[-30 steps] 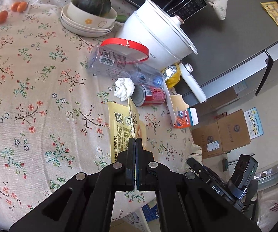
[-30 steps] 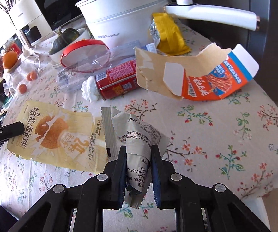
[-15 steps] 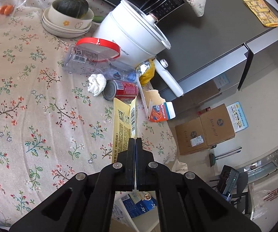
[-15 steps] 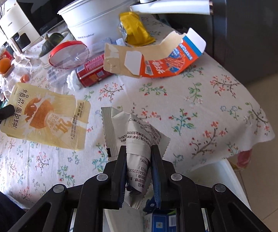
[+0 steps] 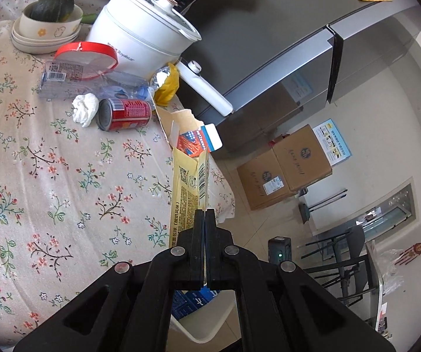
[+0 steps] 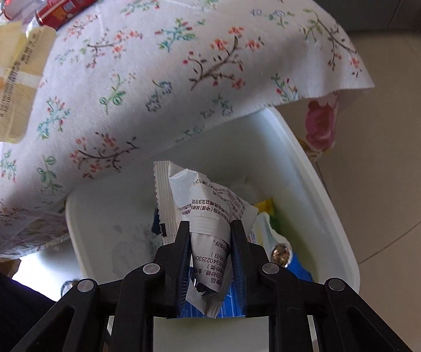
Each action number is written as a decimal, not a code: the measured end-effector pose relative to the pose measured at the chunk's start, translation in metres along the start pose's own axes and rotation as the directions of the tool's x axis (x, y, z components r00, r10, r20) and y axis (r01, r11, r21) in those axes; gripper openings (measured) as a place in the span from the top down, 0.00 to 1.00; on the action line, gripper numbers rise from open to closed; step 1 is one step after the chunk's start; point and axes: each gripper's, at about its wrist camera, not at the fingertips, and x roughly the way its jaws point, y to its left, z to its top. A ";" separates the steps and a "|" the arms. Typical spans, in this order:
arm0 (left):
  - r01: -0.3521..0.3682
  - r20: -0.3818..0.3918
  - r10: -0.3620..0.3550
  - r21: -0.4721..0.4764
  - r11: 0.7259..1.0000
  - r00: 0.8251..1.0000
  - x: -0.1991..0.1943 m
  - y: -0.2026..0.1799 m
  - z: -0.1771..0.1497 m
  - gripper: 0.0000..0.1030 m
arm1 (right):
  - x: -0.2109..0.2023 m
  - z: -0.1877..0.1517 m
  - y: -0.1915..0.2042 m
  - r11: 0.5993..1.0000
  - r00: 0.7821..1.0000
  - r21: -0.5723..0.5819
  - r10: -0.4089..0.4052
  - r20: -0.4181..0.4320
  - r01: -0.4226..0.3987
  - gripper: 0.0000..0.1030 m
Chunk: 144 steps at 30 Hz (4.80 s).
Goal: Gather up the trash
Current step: 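Carry the snack bag and wrapper over the white bin and open both tools, then move the left tool onto the white tissue and close it, then lift the tissue with the left tool while the right tool grasps the torn orange carton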
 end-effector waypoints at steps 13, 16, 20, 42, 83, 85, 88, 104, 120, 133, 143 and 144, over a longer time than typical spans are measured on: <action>0.032 -0.087 -0.026 0.068 0.997 0.996 0.032 -0.019 -0.020 1.00 | -0.025 0.014 -0.011 0.997 0.982 0.078 -0.020 0.188 0.005 0.46; 0.047 -0.122 -0.037 0.085 0.995 0.992 0.045 -0.026 -0.029 1.00 | -0.037 0.012 -0.024 0.993 0.976 0.114 -0.013 0.219 -0.012 0.46; 0.059 -0.189 -0.037 0.112 0.992 0.981 0.069 -0.038 -0.047 1.00 | -0.051 0.017 -0.035 0.986 0.965 0.167 -0.033 0.261 -0.012 0.46; -0.193 -0.285 0.270 0.270 0.943 0.920 0.181 -0.032 -0.090 0.76 | -0.067 0.010 -0.049 0.976 0.947 0.212 -0.020 0.320 -0.051 0.45; -0.384 0.034 0.420 -0.346 0.856 0.907 0.077 0.130 0.126 0.50 | -0.035 0.054 0.010 0.982 0.950 0.133 0.088 0.299 -0.133 0.38; -0.394 0.031 0.430 -0.345 0.852 0.902 0.082 0.131 0.127 0.50 | -0.031 0.056 0.011 0.983 0.952 0.132 0.085 0.293 -0.128 0.38; -0.392 0.029 0.429 -0.357 0.848 0.903 0.087 0.135 0.130 0.50 | -0.026 0.059 0.011 0.983 0.954 0.134 0.085 0.287 -0.127 0.38; -0.449 0.027 0.472 -0.266 0.853 0.881 0.092 0.129 0.125 1.00 | -0.002 0.105 0.104 0.939 0.894 -0.285 -0.049 0.445 0.193 0.38; -0.344 0.079 0.388 -0.326 0.880 0.918 0.082 0.140 0.136 0.47 | 0.035 0.157 0.140 0.833 0.829 -0.388 -0.142 0.541 0.395 0.30; -0.450 0.056 0.475 -0.236 0.861 0.878 0.113 0.133 0.137 0.75 | 0.056 0.179 0.149 0.788 0.819 -0.432 -0.153 0.553 0.438 0.67; -0.404 0.070 0.433 -0.253 0.879 0.899 0.088 0.120 0.129 0.76 | 0.033 0.171 0.135 0.848 0.829 -0.402 -0.074 0.555 0.345 0.85; -0.396 0.068 0.425 -0.257 0.882 0.903 0.086 0.119 0.128 0.76 | 0.029 0.167 0.135 0.854 0.831 -0.398 -0.068 0.553 0.334 0.86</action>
